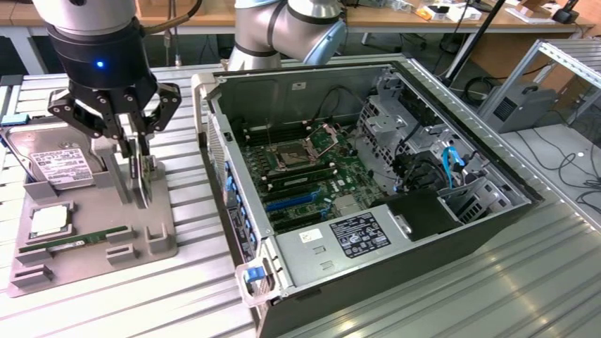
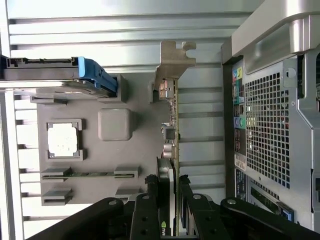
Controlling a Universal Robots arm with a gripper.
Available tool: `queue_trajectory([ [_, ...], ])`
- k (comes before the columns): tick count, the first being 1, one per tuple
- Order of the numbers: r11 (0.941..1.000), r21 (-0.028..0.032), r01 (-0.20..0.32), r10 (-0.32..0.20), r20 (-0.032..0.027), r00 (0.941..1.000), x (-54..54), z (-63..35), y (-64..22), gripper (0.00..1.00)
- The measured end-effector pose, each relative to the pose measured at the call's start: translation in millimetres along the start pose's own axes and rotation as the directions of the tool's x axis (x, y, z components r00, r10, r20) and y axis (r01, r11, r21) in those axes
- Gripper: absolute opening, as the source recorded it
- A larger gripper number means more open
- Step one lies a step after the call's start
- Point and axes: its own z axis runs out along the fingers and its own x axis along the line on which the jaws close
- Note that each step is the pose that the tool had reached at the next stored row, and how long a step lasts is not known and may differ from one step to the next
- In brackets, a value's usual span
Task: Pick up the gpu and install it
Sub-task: 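Pick up the gpu and move the gpu toward the slot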
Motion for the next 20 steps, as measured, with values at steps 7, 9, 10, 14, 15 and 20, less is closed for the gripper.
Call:
queue_trajectory([
  [7, 1.0000, -0.0001, 0.000, 0.000, 0.0001, 1.0000, -0.1, -5.8, 0.1, 0.27],
  [9, 1.0000, -0.0001, 0.000, 0.000, 0.0000, 1.0000, -0.2, -7.5, 0.2, 0.27],
  [10, 1.0000, -0.0001, 0.000, 0.000, 0.0001, 1.0000, -0.2, -8.4, 0.2, 0.27],
  [14, 1.0000, -0.0001, 0.000, 0.000, 0.0001, 1.0000, -0.3, -12.9, 0.3, 0.27],
  [15, 1.0000, 0.0000, 0.000, 0.000, 0.0000, 1.0000, -0.3, -14.4, 0.3, 0.27],
  [20, 1.0000, 0.0000, 0.000, 0.000, 0.0000, 1.0000, -0.5, -19.8, 0.5, 0.27],
])
